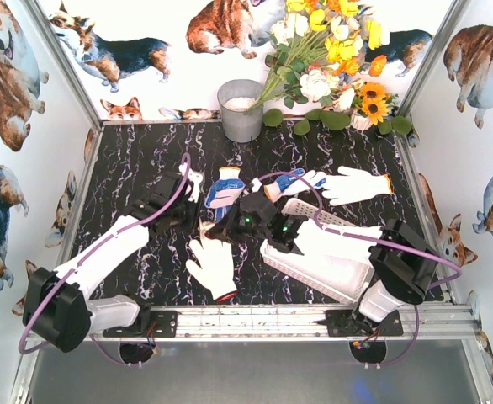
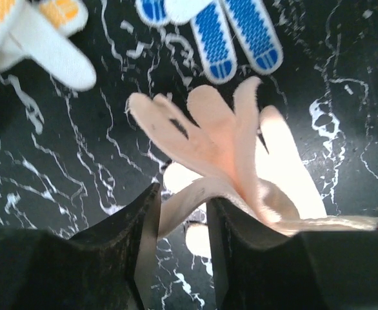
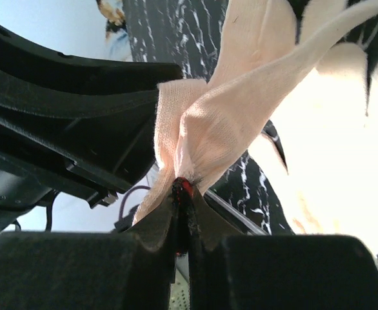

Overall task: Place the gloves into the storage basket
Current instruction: Pair the glove with the glove.

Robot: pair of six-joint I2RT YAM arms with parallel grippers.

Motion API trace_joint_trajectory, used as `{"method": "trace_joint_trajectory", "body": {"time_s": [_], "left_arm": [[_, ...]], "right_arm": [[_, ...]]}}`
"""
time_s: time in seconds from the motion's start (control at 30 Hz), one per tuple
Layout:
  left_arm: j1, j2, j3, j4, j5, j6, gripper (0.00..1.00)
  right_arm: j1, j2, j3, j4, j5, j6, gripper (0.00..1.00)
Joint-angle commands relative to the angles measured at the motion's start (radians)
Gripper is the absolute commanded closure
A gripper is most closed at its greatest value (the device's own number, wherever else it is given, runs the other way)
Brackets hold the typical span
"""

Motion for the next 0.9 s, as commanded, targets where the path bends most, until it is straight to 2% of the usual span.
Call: {"method": "trace_joint_trajectory", "body": {"time_s": [0.0, 0.17, 0.23, 0.5, 0.73, 0.8, 0.87], "left_arm": [[0.009, -0.053, -0.058, -0.021, -0.071, -0.128, 0.69], [0.009, -0.141, -0.098, -0.042, -0.139, -0.23, 0.54], [0.009, -0.18, -0.098, -0.064, -0.169, -0.254, 0.44], [0.011, -0.337, -0.056, -0.155, -0.197, -0.289, 0.22], [0.011, -0.344, -0.044, -0.19, -0.121, -0.383, 0.17], [0.011, -0.355, -0.078, -0.166, -0.072, -0.439, 0.17], [0.011, -0.379, -0.148, -0.136, -0.021, -0.502, 0.17]], "right_arm": [[0.029, -0.06, -0.029, -0.028, 0.04, -0.018, 1.0], [0.063, -0.072, -0.063, -0.064, 0.064, -0.008, 1.0], [0.074, -0.07, -0.081, -0.059, 0.064, 0.008, 1.0], [0.137, -0.068, -0.146, -0.054, 0.1, 0.067, 1.0], [0.171, -0.065, -0.195, -0.052, 0.103, 0.105, 1.0], [0.178, -0.067, -0.201, -0.052, 0.095, 0.092, 0.92], [0.188, -0.074, -0.198, -0.068, 0.09, 0.077, 0.76]]}}
